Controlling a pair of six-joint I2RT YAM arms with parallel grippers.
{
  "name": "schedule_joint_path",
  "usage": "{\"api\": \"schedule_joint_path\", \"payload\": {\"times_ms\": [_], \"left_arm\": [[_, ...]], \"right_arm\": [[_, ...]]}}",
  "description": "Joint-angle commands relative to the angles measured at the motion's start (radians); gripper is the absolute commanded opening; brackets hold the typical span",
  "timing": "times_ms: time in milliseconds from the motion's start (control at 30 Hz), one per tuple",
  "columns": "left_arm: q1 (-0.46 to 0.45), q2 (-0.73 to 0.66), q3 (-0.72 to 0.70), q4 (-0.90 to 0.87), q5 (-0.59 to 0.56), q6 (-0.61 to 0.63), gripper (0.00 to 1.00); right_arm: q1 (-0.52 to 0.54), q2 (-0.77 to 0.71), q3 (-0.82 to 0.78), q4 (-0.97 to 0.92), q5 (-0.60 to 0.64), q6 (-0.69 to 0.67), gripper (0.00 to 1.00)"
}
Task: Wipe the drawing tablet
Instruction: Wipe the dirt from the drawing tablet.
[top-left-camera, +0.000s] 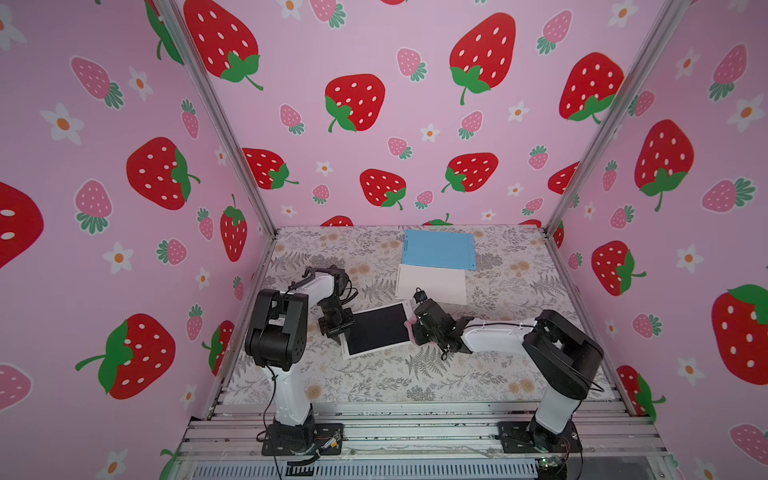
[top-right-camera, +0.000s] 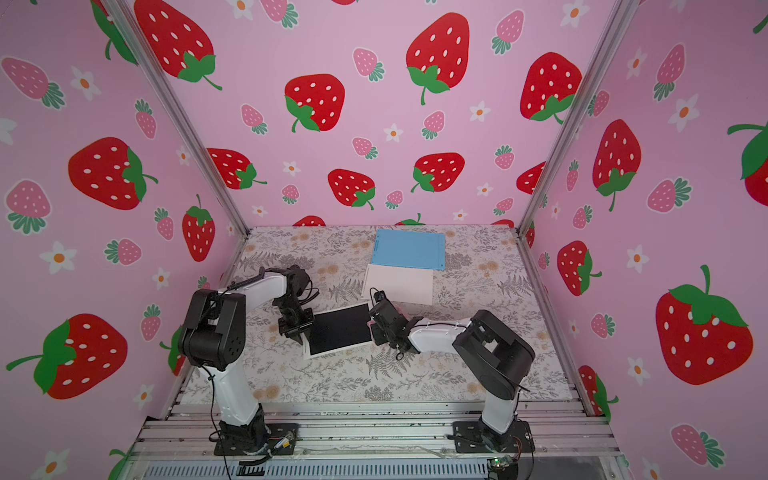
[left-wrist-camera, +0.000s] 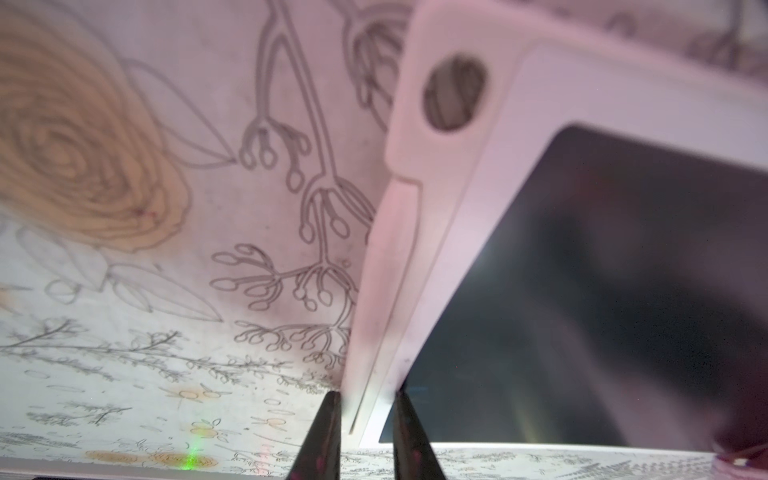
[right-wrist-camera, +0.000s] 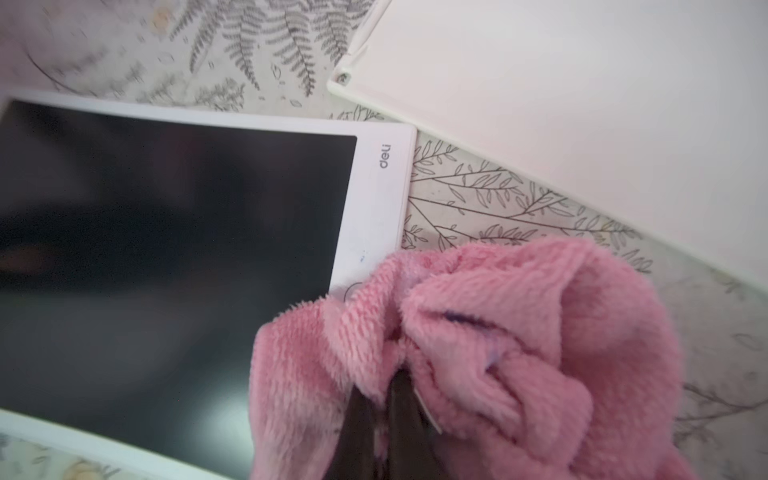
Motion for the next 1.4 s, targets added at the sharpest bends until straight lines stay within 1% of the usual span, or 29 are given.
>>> {"api": "schedule_joint_path", "payload": {"times_ms": [0,67,133,200,233,300,367,433,500,567,700,733,767,800,867,933,1000,1067,1100,1200,1267,1333,1367], "left_arm": [[-0.011,0.056,-0.044,0.099,-0.024,-0.005,0.21],[-0.012,0.056,-0.044,0.099,-0.025,-0.004,0.21],[-0.012,0.055,-0.044,0.099,-0.024,-0.005,0.21],[-0.012,0.053,-0.044,0.097,-0.027,-0.005,0.21],[-0.012,0.054,-0.043,0.098,-0.027,-0.002,0.21],[-0.012,0.055,-0.043,0.097,-0.028,-0.002,0.21],[-0.013,0.056,-0.041,0.098,-0.029,-0.002,0.21],[-0.013,0.056,-0.041,0.097,-0.028,-0.001,0.21],[-0.013,0.057,-0.040,0.095,-0.028,-0.001,0.22],[-0.013,0.057,-0.040,0.096,-0.028,0.000,0.21],[-0.014,0.056,-0.041,0.096,-0.027,0.003,0.21],[-0.013,0.058,-0.042,0.097,-0.027,0.004,0.21],[-0.013,0.058,-0.039,0.096,-0.027,0.004,0.21],[-0.013,0.058,-0.040,0.096,-0.027,0.005,0.21],[-0.015,0.058,-0.040,0.097,-0.027,0.004,0.21],[-0.015,0.059,-0.039,0.097,-0.030,0.005,0.21],[-0.016,0.062,-0.035,0.094,-0.030,0.006,0.21],[-0.016,0.064,-0.032,0.093,-0.030,0.008,0.21],[-0.017,0.064,-0.031,0.093,-0.030,0.007,0.21],[-0.018,0.066,-0.029,0.092,-0.032,0.010,0.21],[-0.021,0.068,-0.027,0.090,-0.033,0.013,0.21],[-0.022,0.069,-0.025,0.090,-0.033,0.015,0.21],[-0.023,0.069,-0.024,0.091,-0.034,0.016,0.22]], "right_arm": [[0.067,0.093,0.076,-0.106,-0.022,-0.008,0.00],[0.019,0.084,0.041,-0.103,-0.021,0.018,0.00],[-0.067,0.041,-0.039,-0.086,-0.043,0.038,0.00],[-0.138,0.001,-0.115,-0.064,-0.058,0.025,0.00],[-0.147,-0.018,-0.133,-0.055,-0.061,0.006,0.00],[-0.125,-0.028,-0.121,-0.062,-0.081,-0.012,0.00],[-0.044,-0.011,-0.064,-0.064,-0.083,-0.009,0.00],[0.046,0.045,0.028,-0.080,-0.084,-0.001,0.00],[0.081,0.087,0.081,-0.096,-0.066,0.008,0.00],[0.049,0.099,0.071,-0.096,-0.052,0.020,0.00],[-0.130,0.073,-0.006,-0.094,-0.059,0.037,0.00],[-0.163,0.066,-0.016,-0.091,-0.063,0.031,0.00],[-0.174,0.061,-0.016,-0.083,-0.065,0.020,0.00],[-0.167,0.060,0.003,-0.076,-0.081,0.001,0.00],[-0.106,0.096,0.081,-0.084,-0.099,-0.023,0.00],[-0.021,0.176,0.205,-0.120,-0.115,-0.047,0.00],[0.021,0.244,0.295,-0.154,-0.130,-0.039,0.00],[0.008,0.270,0.311,-0.171,-0.121,-0.007,0.00],[-0.017,0.264,0.292,-0.174,-0.118,0.008,0.00],[-0.129,0.213,0.186,-0.171,-0.125,0.032,0.00],[-0.176,0.170,0.133,-0.163,-0.123,0.010,0.00],[-0.174,0.147,0.121,-0.146,-0.139,-0.023,0.00],[-0.152,0.153,0.142,-0.145,-0.154,-0.030,0.00]]}}
